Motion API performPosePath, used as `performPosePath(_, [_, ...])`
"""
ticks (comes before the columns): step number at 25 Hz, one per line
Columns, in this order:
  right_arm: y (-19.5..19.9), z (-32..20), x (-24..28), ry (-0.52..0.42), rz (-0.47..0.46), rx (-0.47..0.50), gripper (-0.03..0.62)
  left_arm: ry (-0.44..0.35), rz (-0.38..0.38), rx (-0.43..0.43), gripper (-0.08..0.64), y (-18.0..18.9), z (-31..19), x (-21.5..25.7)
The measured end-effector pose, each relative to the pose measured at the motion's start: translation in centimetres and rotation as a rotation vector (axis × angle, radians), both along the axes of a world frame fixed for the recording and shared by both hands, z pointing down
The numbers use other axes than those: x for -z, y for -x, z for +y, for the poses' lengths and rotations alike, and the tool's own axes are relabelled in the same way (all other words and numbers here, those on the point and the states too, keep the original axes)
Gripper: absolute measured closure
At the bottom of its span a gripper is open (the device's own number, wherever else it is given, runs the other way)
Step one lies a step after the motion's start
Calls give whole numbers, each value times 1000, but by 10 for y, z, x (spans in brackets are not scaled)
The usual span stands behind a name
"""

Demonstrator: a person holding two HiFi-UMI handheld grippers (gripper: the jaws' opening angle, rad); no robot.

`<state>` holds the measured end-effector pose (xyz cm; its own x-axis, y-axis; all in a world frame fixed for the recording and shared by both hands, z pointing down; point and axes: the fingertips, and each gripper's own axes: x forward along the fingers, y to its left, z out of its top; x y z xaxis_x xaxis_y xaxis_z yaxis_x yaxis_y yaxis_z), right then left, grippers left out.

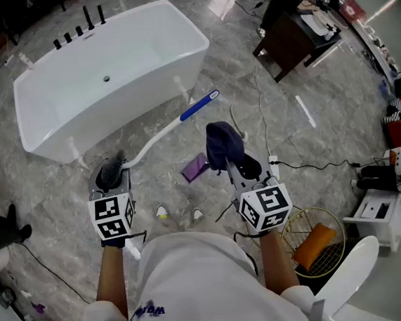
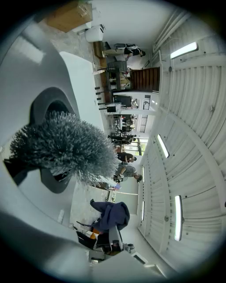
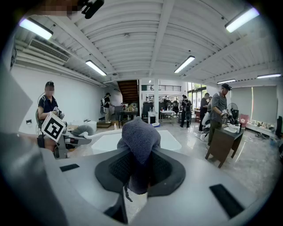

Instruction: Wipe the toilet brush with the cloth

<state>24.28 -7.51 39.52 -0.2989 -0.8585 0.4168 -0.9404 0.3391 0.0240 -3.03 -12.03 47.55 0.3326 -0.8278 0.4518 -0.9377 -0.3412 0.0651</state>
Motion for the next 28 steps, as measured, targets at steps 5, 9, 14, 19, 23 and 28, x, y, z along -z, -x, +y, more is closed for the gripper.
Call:
performPosePath(5, [19,-2,8,-24,26,-43,520,-26,-8,-61,368,9,-20,0])
performPosePath(9, [7,7,19,-44,64,-104,518,-65,13,-151,368,-26,-32,7])
performPosePath(14, [2,8,20,-66,39,-155,518,-105,42,-213,368,-61,-46,26])
performPosePath(19, [30,-3,17,-104,-31,-114,517,-141,37,-240,368,-86,-58,38])
performPosePath(23, [59,-2,10,-114,-30,-23,518,-192,24,-282,368,-110,-65,51])
performPosePath(28, [63,8,11,-111,43,1,518,-202,13,-298,368,-132,-64,60])
